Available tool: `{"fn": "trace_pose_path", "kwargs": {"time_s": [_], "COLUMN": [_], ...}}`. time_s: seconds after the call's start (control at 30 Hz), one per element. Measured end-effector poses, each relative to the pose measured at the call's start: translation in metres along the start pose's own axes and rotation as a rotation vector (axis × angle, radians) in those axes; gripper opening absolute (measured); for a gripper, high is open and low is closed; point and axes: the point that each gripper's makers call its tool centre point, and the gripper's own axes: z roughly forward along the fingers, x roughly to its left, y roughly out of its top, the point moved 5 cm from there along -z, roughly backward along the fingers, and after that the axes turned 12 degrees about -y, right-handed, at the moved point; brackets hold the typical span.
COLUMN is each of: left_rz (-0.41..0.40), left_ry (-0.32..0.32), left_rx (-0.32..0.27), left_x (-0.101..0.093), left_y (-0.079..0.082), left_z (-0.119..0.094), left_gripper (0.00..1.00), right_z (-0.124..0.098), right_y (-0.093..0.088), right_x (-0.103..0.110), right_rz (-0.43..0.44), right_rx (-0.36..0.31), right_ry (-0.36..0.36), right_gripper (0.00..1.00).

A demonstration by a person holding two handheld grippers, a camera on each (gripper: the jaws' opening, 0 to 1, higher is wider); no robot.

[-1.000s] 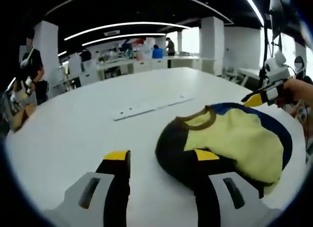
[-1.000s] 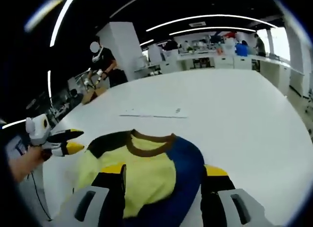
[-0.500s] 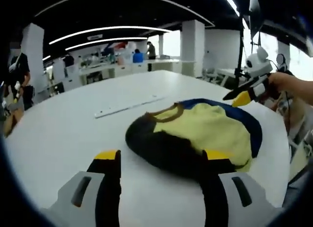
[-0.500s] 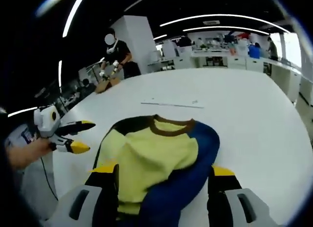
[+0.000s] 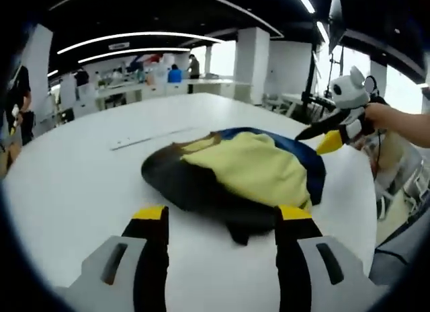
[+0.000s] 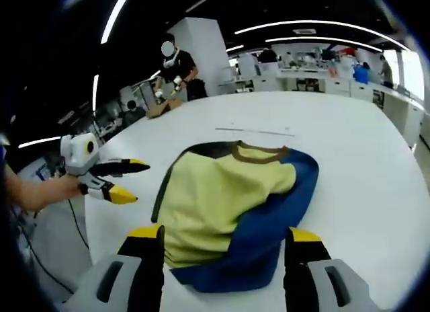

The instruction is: Fold the garment on the visible template until the final outline fits inside the template.

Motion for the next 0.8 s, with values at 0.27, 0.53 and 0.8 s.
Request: {"fn": "trace_pose_path", "kwargs": {"time_s": [0.27, 0.53, 0.8], "left_rz": [0.017, 0.012, 0.013], "left_ry": [-0.024, -0.012, -0.005], "left_rx": [0.044, 0.085, 0.107], "left_x": [-0.021, -0.029, -0.037], "left_y": [-0.017, -0.029, -0.032], "left_z": [0.01, 0.02, 0.033], "left_gripper": [0.55, 0.44, 0.32], "right_z": [-0.008, -0.014, -0.014], "right_y": [-0.026, -0.041, -0.059], "right_x": [0.017, 0.032, 0.04], "right_rz": [-0.027, -0.024, -0.021], "right_rx": [0.013, 0.007, 0.018], "right_ry": [-0.023, -0.052, -0.126], "right_gripper": [0.67, 0.59, 0.48]}}
